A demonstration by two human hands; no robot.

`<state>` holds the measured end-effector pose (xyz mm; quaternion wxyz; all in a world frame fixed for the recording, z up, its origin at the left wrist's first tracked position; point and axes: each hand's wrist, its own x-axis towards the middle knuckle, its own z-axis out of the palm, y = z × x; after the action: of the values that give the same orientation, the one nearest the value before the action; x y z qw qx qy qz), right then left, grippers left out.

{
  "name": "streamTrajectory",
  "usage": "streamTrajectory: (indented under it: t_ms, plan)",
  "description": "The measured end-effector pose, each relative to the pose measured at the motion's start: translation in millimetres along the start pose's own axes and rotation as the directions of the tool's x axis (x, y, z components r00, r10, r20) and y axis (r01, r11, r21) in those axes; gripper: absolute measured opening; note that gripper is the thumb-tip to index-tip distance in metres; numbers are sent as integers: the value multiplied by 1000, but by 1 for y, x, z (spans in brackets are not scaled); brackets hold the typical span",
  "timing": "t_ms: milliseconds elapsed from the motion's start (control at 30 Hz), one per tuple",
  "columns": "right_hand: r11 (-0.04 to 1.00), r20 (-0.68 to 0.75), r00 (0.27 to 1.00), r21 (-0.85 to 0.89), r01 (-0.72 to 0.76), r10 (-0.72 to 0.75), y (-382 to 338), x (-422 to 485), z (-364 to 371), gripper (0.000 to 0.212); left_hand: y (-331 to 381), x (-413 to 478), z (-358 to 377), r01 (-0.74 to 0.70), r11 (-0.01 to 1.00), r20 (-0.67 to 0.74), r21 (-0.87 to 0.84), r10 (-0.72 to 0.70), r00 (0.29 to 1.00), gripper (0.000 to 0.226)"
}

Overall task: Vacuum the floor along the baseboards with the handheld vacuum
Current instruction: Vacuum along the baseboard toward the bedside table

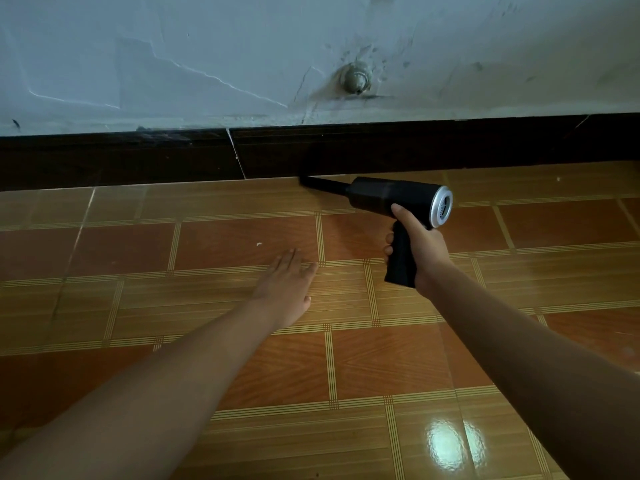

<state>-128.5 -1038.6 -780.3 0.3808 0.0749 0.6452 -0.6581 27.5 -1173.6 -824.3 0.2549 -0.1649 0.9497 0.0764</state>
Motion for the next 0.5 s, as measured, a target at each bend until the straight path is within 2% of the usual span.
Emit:
streamTrajectory:
  t_ms: [167,500]
  plan:
    - [1000,-14,1000,6,6,-6,-3,-2,-7,27,4,4,-1,-39,999,0,3,39,999,64]
    - [999,-32,999,22,25,-24,-13,-6,-23,24,9,8,-2,-21,1000,60,19,20,998,64]
